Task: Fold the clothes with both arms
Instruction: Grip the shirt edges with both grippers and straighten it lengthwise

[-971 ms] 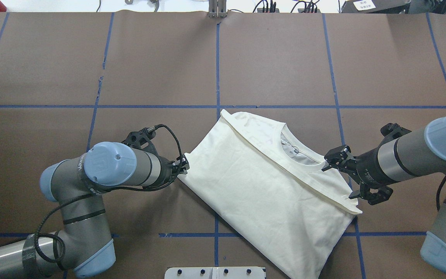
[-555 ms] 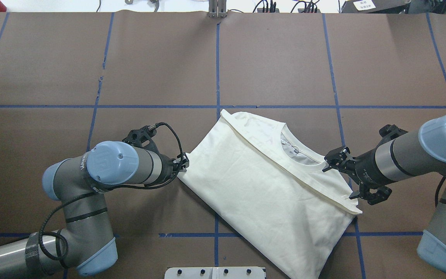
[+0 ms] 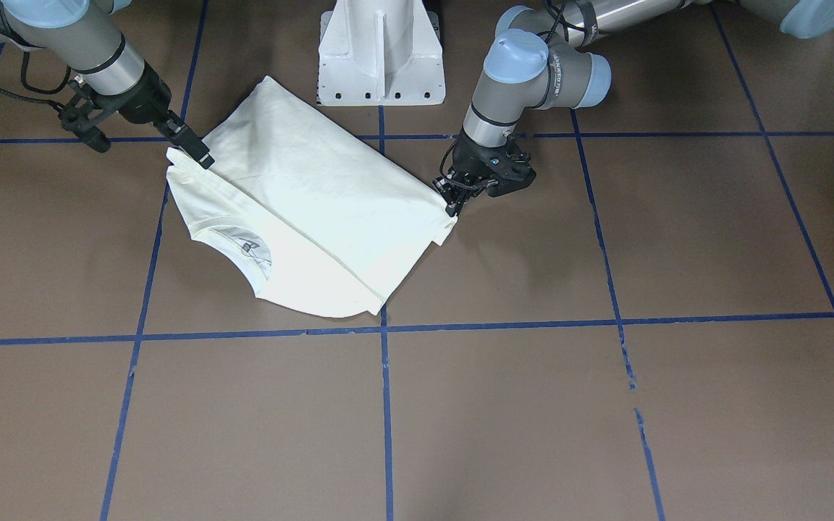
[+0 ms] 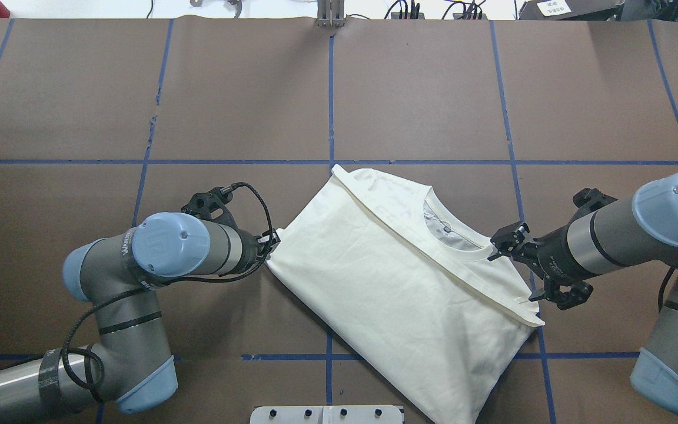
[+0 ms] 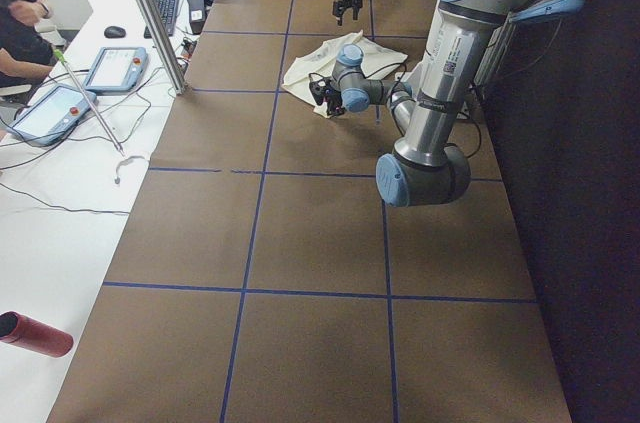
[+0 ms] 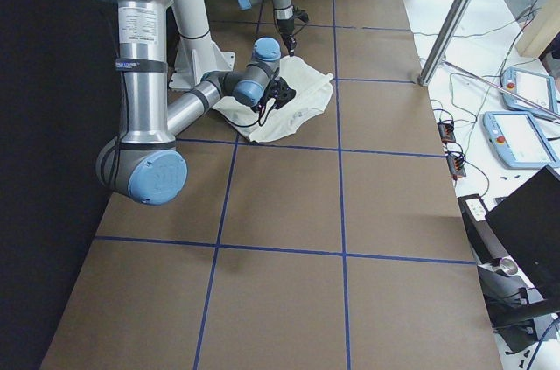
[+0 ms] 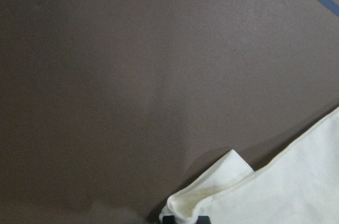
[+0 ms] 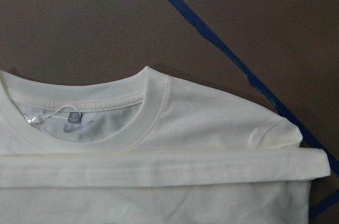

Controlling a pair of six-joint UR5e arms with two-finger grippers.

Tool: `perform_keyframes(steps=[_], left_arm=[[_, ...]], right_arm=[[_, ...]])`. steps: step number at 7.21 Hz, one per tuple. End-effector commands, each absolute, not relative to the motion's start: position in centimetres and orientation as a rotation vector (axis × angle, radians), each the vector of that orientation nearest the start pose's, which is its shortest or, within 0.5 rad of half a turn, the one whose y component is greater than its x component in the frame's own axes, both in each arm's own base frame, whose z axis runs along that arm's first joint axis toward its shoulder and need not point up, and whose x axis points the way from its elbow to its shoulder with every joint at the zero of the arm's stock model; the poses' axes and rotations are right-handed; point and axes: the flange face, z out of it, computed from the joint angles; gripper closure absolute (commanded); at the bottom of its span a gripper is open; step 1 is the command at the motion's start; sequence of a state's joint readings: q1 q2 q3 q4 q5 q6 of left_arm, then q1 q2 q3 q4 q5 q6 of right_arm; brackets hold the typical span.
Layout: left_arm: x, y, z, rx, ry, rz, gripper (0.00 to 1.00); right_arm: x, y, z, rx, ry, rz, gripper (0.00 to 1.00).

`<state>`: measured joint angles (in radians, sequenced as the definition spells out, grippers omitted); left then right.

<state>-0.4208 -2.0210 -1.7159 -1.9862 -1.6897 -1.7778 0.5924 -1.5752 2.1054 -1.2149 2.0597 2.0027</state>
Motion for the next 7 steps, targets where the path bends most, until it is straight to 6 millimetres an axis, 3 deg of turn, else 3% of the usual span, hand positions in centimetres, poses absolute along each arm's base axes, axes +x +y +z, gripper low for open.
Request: perform_keyframes(steps=[1,2,3,5,6,7], left_arm=[[50.6,-42.4,29.5,0.118,0.999,-0.463,1.00],[48.0,-47.7,27.8,0.190,1.011,-0.495,1.00],[48.0,-53.1,26.7,0.220,0.992,-0.552,1.00],[50.0,-65.3,24.2,0.293,0.993,-0.615,1.00],[51.4,-68.5,23.0,0.320,1.017,-0.616,1.00],[51.5,-68.6,22.9,0.335,1.024,-0.592,0.64]], right_arm=[[-34.0,-33.7,36.5,-0.360,-0.930,0.737,0.00],[-34.0,-34.0,36.5,-0.329,-0.934,0.752,0.00],[-34.5,-34.5,35.6,-0.317,-0.952,0.750,0.00],[-36.0,-35.4,34.6,-0.312,-0.971,0.743,0.00],[-36.2,-35.5,34.0,-0.292,-0.984,0.748,0.00],[-37.4,-35.7,32.8,-0.262,-1.005,0.744,0.00]])
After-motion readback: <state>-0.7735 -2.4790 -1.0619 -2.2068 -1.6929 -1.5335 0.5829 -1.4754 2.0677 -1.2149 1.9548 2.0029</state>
